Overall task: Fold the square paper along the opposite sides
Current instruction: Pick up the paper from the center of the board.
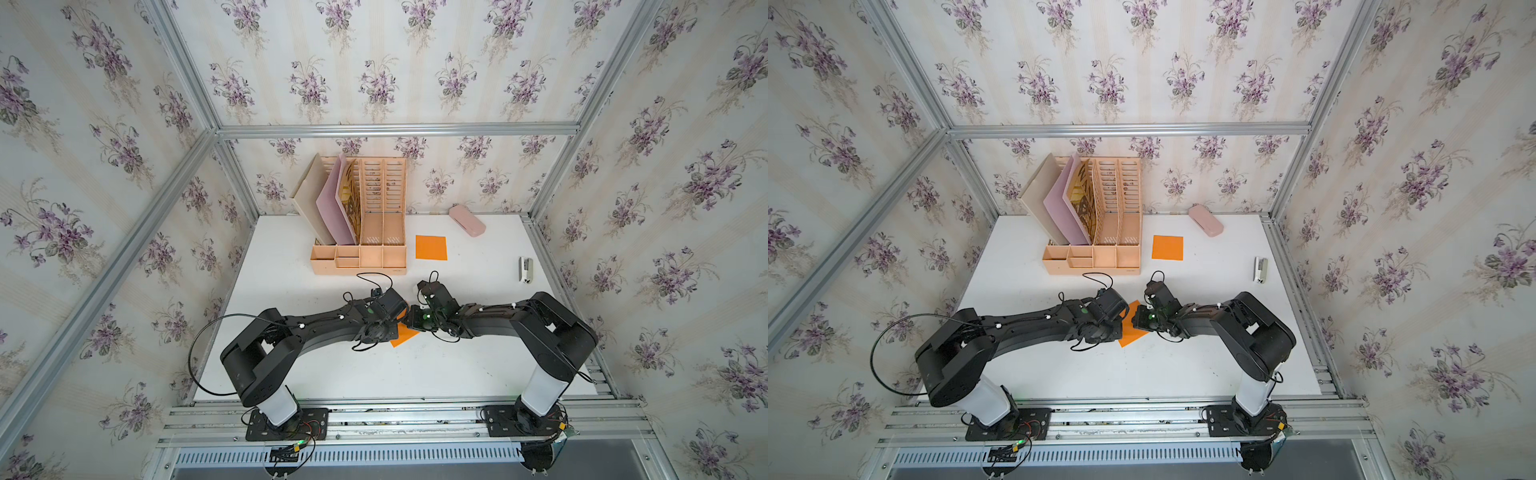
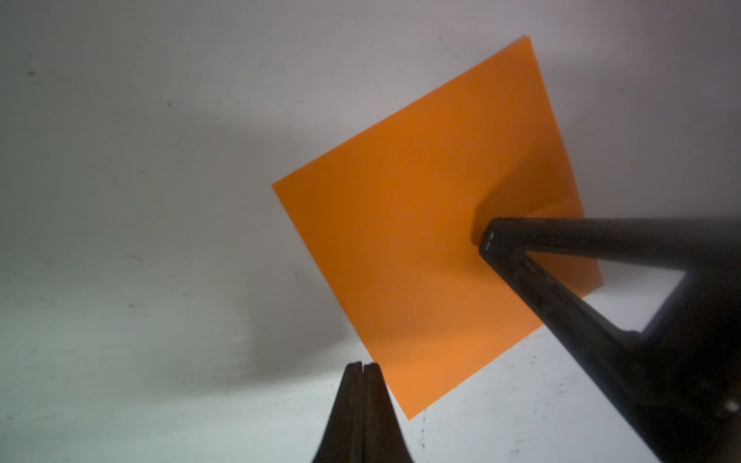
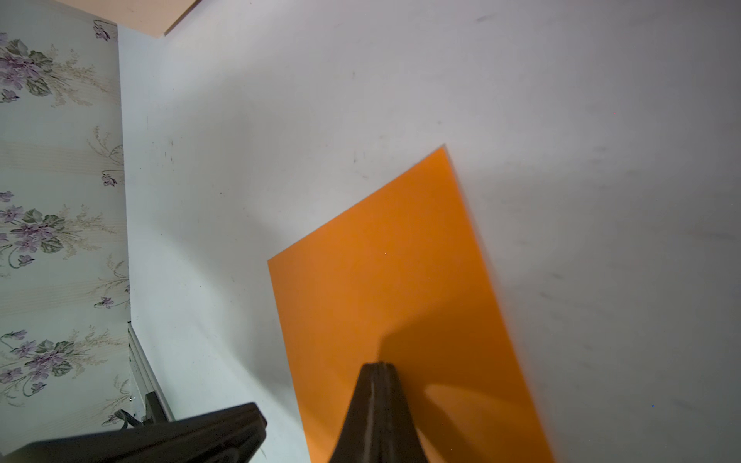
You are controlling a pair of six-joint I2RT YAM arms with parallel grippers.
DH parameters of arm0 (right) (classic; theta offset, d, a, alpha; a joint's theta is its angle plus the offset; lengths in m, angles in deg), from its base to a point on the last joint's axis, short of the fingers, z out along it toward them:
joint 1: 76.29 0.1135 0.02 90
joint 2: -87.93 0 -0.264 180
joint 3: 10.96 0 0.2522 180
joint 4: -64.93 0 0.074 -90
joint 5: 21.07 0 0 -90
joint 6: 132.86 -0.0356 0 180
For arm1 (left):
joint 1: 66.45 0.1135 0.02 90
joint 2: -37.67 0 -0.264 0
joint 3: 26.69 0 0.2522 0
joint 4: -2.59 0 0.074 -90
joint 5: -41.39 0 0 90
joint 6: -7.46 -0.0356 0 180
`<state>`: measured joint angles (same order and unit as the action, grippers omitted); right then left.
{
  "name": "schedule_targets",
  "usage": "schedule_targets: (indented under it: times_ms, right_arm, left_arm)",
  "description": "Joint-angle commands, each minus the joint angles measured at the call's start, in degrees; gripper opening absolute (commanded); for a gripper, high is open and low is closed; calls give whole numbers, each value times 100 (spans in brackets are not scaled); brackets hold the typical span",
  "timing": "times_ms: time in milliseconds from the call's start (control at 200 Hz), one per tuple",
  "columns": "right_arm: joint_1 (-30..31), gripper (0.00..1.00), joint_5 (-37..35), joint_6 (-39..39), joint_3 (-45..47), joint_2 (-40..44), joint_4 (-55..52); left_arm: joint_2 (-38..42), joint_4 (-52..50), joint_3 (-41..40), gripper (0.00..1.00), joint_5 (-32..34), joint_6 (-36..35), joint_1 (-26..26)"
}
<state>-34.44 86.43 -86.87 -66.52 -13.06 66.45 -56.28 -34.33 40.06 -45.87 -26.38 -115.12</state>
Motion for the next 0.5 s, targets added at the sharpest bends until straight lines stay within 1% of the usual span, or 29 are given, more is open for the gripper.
schedule_targets:
  times_ms: [0, 165, 390, 495]
  right_arm:
    - [7, 0, -133, -72, 53, -70, -449]
    - [8, 0, -119, -84, 111, -120, -358]
    - [9, 0, -54, -83, 99, -202, -327]
    - [8, 0, -53, -60, 103, -186, -351]
  left_arm:
    - [7, 463, 19, 0, 154, 219, 7]
    - [-35, 661, 45, 0, 176, 202, 14]
    - [-501, 900, 2, 0, -101, 323, 59]
    - [-623, 867, -18, 0, -116, 338, 108]
